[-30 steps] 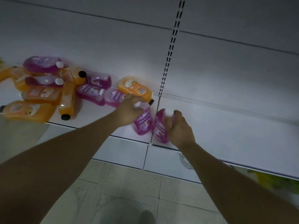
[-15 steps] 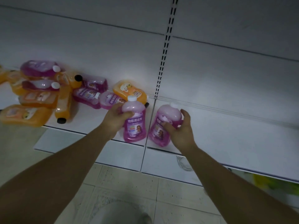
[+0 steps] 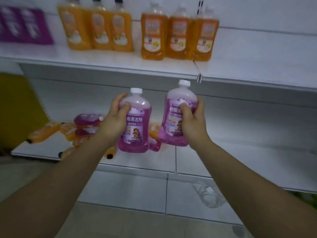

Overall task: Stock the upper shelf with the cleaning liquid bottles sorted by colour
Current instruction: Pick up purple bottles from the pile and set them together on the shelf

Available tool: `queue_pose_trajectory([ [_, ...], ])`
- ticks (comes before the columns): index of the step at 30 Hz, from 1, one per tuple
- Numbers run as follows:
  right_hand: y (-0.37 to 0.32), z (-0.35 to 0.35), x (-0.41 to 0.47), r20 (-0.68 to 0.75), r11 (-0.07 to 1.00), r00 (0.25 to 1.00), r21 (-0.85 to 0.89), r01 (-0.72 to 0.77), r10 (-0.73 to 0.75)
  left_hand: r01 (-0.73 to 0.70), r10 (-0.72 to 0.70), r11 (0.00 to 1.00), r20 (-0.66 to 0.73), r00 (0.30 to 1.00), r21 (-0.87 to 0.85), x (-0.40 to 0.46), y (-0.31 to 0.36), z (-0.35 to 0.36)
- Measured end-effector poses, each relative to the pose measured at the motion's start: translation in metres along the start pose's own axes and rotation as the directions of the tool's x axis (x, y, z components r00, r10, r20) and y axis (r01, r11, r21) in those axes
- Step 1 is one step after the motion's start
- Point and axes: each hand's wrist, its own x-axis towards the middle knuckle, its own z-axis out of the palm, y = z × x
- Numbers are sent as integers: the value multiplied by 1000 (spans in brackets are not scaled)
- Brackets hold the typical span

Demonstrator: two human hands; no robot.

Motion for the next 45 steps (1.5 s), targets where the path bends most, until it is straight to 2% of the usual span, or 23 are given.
queue_pose_trajectory([
  [4, -59, 38, -13, 29, 988, 991, -69, 135, -134, -136, 141, 982, -29, 990, 135, -11, 53, -53],
  [9, -110, 90, -5, 108, 960, 963, -104, 259, -248, -228, 242, 961, -72, 968, 156, -6, 110, -97],
  [11, -127, 110, 5, 125, 937, 947, -155, 312, -295, -254, 270, 955, -96, 958, 156, 3, 124, -113],
  [17, -162, 175, 58, 190, 915, 910, -98, 392, -370, -258, 290, 952, -210, 934, 167, 47, 149, -164],
  [24, -162, 276, 119, 254, 946, 911, 101, 309, -325, -231, 310, 942, -371, 875, 242, 101, 166, -236],
  [28, -152, 331, 134, 291, 955, 911, 135, 264, -293, -203, 324, 927, -404, 855, 314, 126, 169, -279],
  [36, -136, 442, 143, 237, 958, 932, 149, 244, -274, -209, 328, 926, -395, 858, 316, 180, 150, -382],
  [40, -130, 497, 142, 211, 955, 932, 95, 282, -296, -238, 335, 922, -319, 887, 306, 214, 140, -438],
  [45, -133, 564, 154, 220, 970, 946, 0, 244, -238, -260, 322, 936, -276, 906, 238, 255, 130, -494],
])
